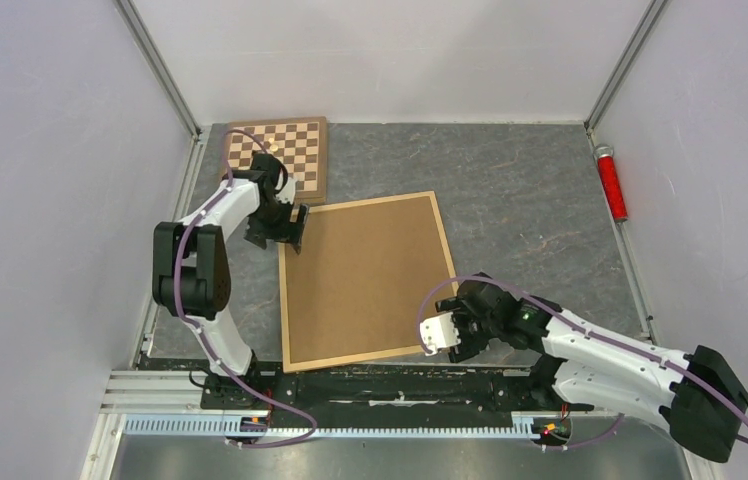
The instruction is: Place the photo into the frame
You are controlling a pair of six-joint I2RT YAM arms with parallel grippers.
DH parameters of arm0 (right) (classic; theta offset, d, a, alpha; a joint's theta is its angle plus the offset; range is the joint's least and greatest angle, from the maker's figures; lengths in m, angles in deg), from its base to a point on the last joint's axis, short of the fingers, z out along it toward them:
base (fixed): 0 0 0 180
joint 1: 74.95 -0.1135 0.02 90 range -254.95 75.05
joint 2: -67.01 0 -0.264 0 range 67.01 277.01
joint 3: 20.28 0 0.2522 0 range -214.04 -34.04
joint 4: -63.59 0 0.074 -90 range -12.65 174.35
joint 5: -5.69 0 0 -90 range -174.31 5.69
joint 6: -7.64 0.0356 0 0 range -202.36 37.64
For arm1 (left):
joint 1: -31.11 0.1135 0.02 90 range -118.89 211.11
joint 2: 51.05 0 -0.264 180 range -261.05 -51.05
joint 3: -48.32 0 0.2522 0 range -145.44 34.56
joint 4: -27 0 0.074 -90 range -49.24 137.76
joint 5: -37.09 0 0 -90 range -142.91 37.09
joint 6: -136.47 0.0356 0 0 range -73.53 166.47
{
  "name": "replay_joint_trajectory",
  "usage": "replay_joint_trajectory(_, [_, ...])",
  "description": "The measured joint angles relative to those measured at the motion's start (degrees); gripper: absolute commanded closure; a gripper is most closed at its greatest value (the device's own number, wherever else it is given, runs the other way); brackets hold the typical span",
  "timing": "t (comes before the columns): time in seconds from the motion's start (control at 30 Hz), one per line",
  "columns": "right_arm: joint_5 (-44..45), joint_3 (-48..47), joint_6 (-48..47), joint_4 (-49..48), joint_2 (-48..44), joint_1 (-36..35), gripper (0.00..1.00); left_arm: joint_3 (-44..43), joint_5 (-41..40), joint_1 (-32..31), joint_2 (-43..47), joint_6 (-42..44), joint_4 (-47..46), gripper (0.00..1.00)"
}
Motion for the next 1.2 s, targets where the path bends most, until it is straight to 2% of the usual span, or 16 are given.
replay_joint_trajectory(0.2, [3.8, 2.1, 1.4, -2.5, -1.9, -1.6, 0.29, 0.0, 0.7, 0.0, -2.8, -0.1, 0.2, 0.11])
replay_joint_trajectory(0.4, [5.8, 3.5, 2.6, -4.3, -3.3, -2.6, 0.36, 0.0, 0.7, 0.0, -4.0, -0.1, 0.2, 0.22])
replay_joint_trajectory(0.8, [14.1, 6.3, 4.0, -7.7, -7.7, -6.1, 0.47, 0.1, 1.9, 0.0, -5.2, -0.1, 0.1, 0.24])
replay_joint_trajectory(1.0, [17.6, 6.3, 4.3, -10.2, -8.8, -8.0, 0.48, 0.1, 2.1, 0.0, -5.2, -0.1, 0.1, 0.22])
replay_joint_trajectory(1.2, [21.0, 6.3, 5.9, -10.6, -8.8, -8.3, 0.36, 0.1, 2.3, 0.0, -5.1, -0.1, 0.1, 0.14])
